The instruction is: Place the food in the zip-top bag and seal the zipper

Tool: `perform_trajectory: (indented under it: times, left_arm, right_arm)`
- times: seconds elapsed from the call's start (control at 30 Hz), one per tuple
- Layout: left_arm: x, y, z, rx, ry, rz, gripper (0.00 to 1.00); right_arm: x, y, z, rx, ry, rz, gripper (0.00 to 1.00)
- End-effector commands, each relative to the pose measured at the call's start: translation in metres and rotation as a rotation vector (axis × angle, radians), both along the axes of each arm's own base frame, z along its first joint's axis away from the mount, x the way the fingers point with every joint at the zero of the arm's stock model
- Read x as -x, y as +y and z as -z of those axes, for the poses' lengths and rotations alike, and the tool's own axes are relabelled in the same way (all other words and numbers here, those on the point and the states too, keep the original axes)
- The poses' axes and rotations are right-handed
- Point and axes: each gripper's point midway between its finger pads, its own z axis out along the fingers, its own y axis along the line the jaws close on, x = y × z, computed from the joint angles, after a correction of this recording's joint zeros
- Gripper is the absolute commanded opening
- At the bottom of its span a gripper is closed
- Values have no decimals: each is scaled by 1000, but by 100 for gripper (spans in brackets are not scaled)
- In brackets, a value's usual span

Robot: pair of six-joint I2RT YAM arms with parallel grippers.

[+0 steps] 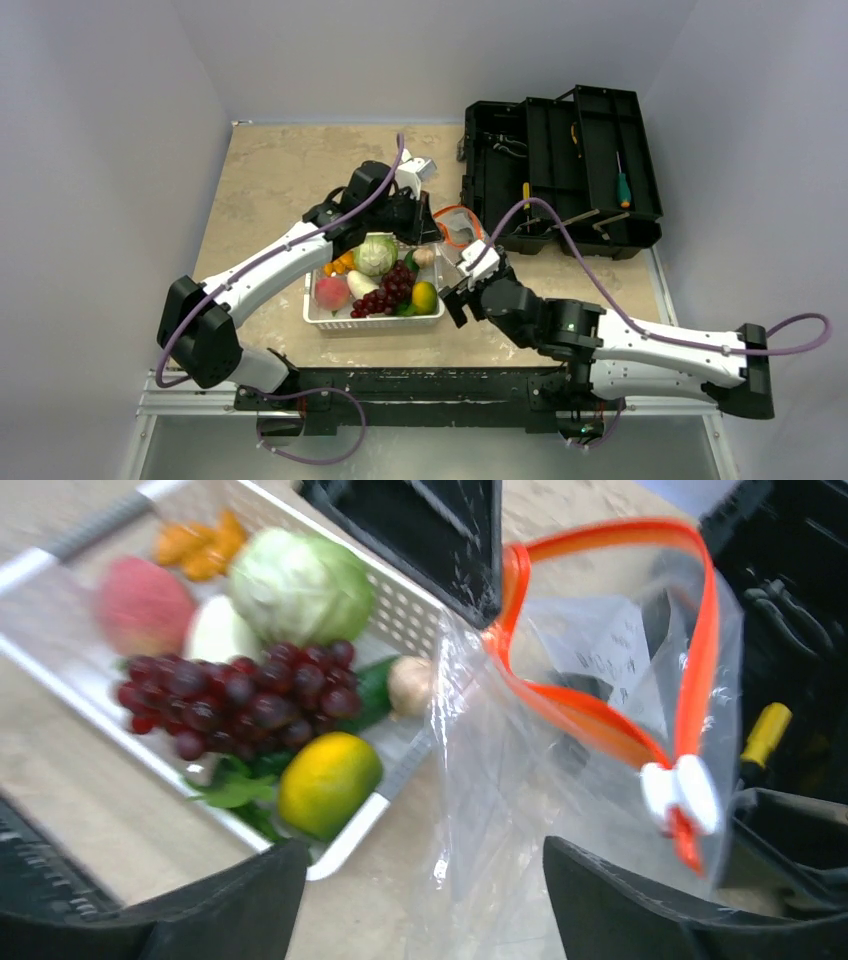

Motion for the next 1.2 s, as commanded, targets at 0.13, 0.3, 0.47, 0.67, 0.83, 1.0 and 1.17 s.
perform_trajectory:
  times: [0.13,0.3,0.47,0.67,0.83,1.0,1.17]
  left_arm:
    - [2,-5,-23,26,-150,9,0]
    - [11,-10,-24,6,-224,29,0]
    - [25,-17,-25,-30,-330,67,0]
    - [34,-25,-23,-20,-331,106,0]
    - [37,-28,-25,-13,-332,122,0]
    - [39,-29,-26,-8,-329,132,0]
    - [43,-31,-28,8,-322,152,0]
  right_arm:
    - [33,5,-105,-398,89,-105,91]
    - [8,-30,-125,-462,64,177,99]
    - [-19,-54,-117,-362,116,387,99]
    - [-44,-48,-86,-328,288,307,98]
    - [-44,-46,-56,-274,333,318,83]
    - [-51,-53,-36,-200,328,365,70]
    - [-54,-50,-30,-181,310,345,60]
